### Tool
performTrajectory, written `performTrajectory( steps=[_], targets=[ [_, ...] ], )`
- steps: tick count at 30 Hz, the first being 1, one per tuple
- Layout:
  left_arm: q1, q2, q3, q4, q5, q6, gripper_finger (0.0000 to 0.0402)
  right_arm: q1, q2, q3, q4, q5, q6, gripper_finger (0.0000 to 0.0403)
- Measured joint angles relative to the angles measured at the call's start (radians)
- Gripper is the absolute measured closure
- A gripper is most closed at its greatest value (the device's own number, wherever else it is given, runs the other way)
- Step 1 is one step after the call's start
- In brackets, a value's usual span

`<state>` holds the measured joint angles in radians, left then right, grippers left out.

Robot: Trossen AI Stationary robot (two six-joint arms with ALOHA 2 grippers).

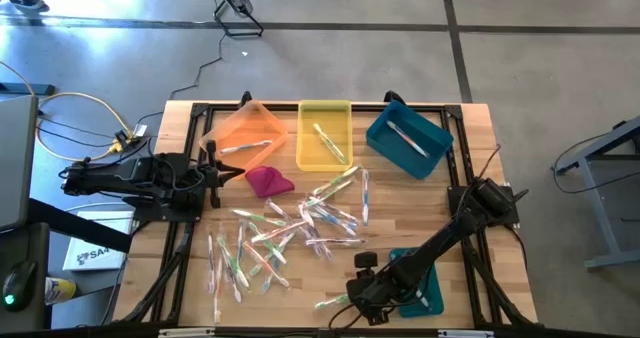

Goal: Pick & Place Toothbrushes
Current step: Put the green toothbrush into the yellow bin

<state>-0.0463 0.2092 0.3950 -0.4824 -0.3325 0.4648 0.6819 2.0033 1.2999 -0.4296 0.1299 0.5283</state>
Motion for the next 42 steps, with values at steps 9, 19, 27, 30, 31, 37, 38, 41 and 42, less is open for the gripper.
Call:
performTrajectory(
  steps=[9,19,27,30,31,37,38,41,42],
  targets=[
    [0.0,0.0,0.0,0.0,0.0,-0.003,0.0398,0.006,0.0,0.0,-0.044,0.003,0.008,0.0266],
    [0.0,0.0,0.0,0.0,0.0,-0.003,0.0398,0.005,0.032,-0.002,-0.015,-0.008,0.026,0.0273],
    [0.0,0.0,0.0,0.0,0.0,-0.003,0.0398,0.005,0.034,-0.003,-0.007,0.001,0.027,0.0331],
    [0.0,0.0,0.0,0.0,0.0,-0.003,0.0398,0.005,0.035,-0.003,0.002,0.001,0.029,0.0359],
    [0.0,0.0,0.0,0.0,0.0,-0.003,0.0398,0.005,0.036,-0.003,0.007,0.001,0.029,0.0368],
    [0.0,0.0,0.0,0.0,0.0,-0.003,0.0398,0.005,0.036,-0.003,0.009,-0.001,0.029,0.0386],
    [0.0,0.0,0.0,0.0,0.0,-0.003,0.0398,0.005,0.036,-0.003,0.009,-0.001,0.029,0.0385],
    [0.0,0.0,0.0,0.0,0.0,-0.003,0.0398,0.005,0.034,-0.004,0.009,-0.001,0.029,0.0384],
    [0.0,0.0,0.0,0.0,0.0,-0.003,0.0398,0.005,0.033,-0.004,0.009,-0.001,0.029,0.0386]
  ],
)
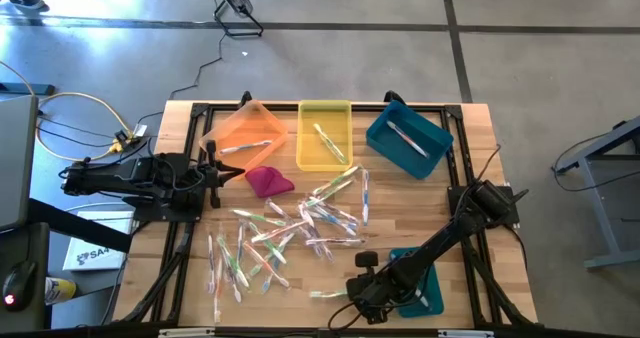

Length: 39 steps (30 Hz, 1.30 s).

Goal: Pick & Place Toothbrushes
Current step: Put the green toothbrush into the yellow bin

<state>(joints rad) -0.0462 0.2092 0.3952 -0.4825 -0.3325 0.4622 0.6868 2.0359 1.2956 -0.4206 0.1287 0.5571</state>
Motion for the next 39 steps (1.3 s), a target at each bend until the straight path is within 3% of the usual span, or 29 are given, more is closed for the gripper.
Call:
performTrajectory(
  steps=[13,21,39],
  targets=[
    [0.0,0.0,0.0,0.0,0.0,0.0,0.0398,-0.016,-0.017,-0.003,0.001,-0.008,-0.011,0.0386],
    [0.0,0.0,0.0,0.0,0.006,0.0,0.0398,-0.054,-0.115,-0.003,-0.04,0.005,-0.061,0.0386],
    [0.0,0.0,0.0,-0.044,0.009,-0.053,0.0398,-0.236,-0.395,0.0,-0.062,0.258,-0.065,0.0386]
  ],
)
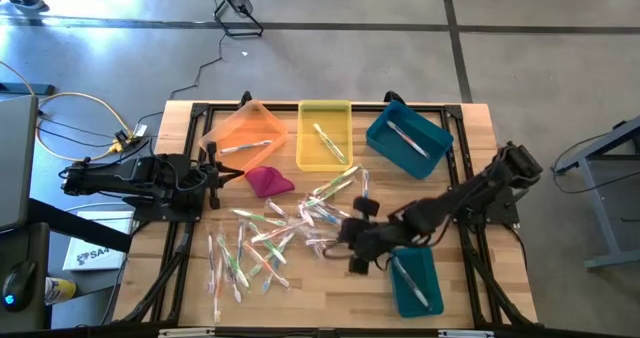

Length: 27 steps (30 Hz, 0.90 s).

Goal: Pick & Place Toothbrushes
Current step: Put the green toothbrush into the yellow bin

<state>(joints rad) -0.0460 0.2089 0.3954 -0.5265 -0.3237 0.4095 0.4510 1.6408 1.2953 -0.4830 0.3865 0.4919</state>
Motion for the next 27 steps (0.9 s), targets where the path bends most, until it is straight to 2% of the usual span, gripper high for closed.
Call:
performTrajectory(
  steps=[7,17,27],
  targets=[
    [0.0,0.0,0.0,0.034,0.0,0.001,0.0398,-0.119,-0.014,0.0,0.0,0.045,0.0,0.0386],
    [0.0,0.0,0.0,0.223,-0.039,0.013,0.0398,-0.309,-0.014,0.0,0.046,0.143,-0.003,0.0386],
    [0.0,0.0,0.0,0.305,-0.059,0.041,0.0398,-0.514,-0.014,0.0,0.11,0.142,-0.077,0.0386]
  ],
)
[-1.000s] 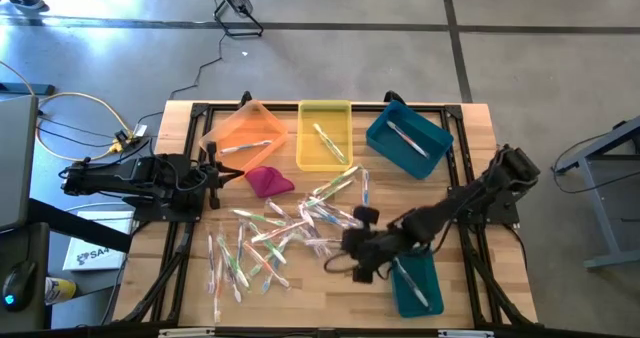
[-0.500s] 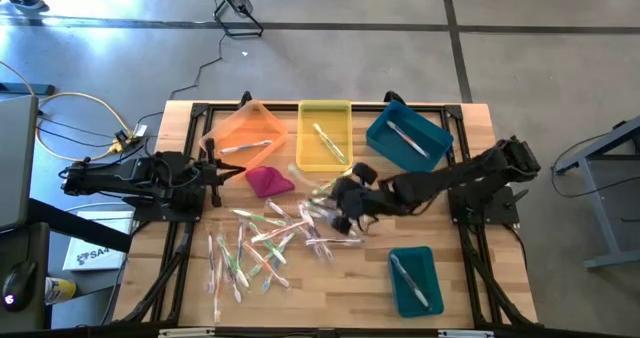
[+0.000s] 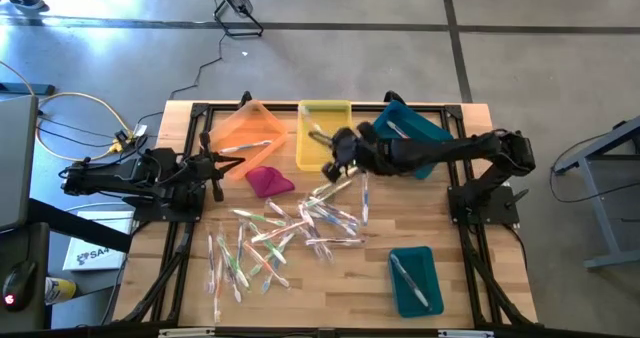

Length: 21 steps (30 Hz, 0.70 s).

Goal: Pick & Place Toothbrushes
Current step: Put the green toothbrush into the yellow bin

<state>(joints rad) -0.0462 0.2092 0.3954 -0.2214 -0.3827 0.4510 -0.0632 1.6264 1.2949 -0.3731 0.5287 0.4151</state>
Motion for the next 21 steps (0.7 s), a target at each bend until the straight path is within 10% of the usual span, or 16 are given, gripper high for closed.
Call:
performTrajectory(
  steps=[21],
  targets=[
    [0.0,0.011,0.0,0.179,-0.11,0.228,0.0398,-0.192,0.138,0.0,0.191,-0.226,0.073,0.0386]
  ],
)
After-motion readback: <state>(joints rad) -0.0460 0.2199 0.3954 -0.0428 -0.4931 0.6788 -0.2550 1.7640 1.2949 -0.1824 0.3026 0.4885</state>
